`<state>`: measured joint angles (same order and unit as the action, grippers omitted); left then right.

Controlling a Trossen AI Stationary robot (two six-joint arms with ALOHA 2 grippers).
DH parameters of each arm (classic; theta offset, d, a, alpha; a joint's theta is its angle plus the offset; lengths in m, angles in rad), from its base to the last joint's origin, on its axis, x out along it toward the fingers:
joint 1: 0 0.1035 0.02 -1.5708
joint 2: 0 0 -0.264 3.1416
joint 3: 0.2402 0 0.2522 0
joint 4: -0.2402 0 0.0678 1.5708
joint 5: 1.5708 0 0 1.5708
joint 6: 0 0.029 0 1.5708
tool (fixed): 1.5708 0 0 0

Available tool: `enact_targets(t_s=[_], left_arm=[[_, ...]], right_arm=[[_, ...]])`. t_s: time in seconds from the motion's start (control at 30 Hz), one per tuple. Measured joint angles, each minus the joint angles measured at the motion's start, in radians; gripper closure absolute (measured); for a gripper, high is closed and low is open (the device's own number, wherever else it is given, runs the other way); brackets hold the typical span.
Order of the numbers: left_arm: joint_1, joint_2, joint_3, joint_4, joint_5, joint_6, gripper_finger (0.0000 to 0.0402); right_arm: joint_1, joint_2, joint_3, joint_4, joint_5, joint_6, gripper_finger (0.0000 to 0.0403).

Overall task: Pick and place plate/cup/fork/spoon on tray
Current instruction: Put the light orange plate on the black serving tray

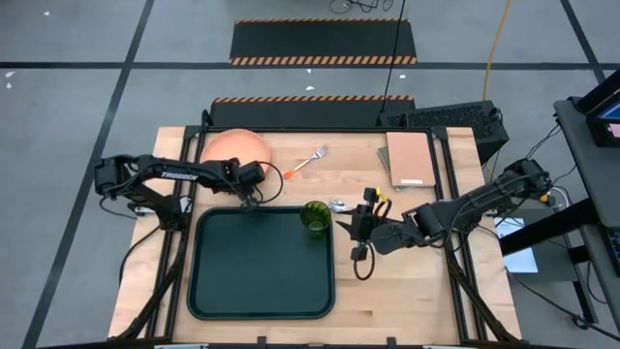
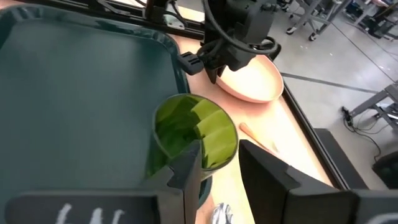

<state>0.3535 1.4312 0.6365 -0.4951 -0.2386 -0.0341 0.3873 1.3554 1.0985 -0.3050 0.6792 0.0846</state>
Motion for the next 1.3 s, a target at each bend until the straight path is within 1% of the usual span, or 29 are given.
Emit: enact_targets(t_s=[0.13,0.2,0.3,0.37,0.53,0.67,0.8,1.0,1.13,1.23,1.3], left_arm=[[-0.007,0.0,0.003,-0.02,0.003,-0.019,0.038],[-0.021,0.0,0.027,-0.086,0.01,-0.029,0.0381],[-0.053,0.0,0.096,-0.219,0.008,-0.074,0.0393],[-0.09,-0.002,0.144,-0.288,-0.012,-0.114,0.0393],[-0.208,-0.006,0.258,-0.423,-0.032,-0.181,0.0393],[-0.338,-0.006,0.335,-0.553,-0.043,-0.317,0.0394],[-0.493,-0.006,0.389,-0.613,-0.061,-0.467,0.0394],[-0.737,0.004,0.427,-0.601,-0.061,-0.687,0.0394],[-0.868,0.03,0.428,-0.581,-0.059,-0.839,0.0394],[-0.944,0.061,0.428,-0.506,-0.06,-0.885,0.0394],[-0.978,0.089,0.428,-0.421,-0.066,-0.875,0.0394]], right_arm=[[-0.009,0.0,0.0,0.0,0.0,0.0,0.0301],[-0.015,0.0,0.0,0.0,0.0,0.0,0.0301],[-0.02,0.0,0.0,-0.002,0.0,0.0,0.0301],[-0.02,0.0,0.0,-0.002,0.0,0.0,0.0301],[-0.02,0.0,0.0,-0.026,0.0,0.001,0.0301],[-0.02,0.0,0.0,-0.069,0.0,0.007,0.0301],[-0.019,0.0,0.0,-0.082,0.0,0.009,0.0301],[-0.011,0.0,0.0,-0.107,-0.002,0.093,0.0301],[0.009,0.0,0.0,-0.119,-0.006,0.181,0.0301],[0.031,0.0,0.0,-0.119,-0.007,0.227,0.0301],[0.048,0.0,0.0,-0.119,-0.004,0.257,0.0301]])
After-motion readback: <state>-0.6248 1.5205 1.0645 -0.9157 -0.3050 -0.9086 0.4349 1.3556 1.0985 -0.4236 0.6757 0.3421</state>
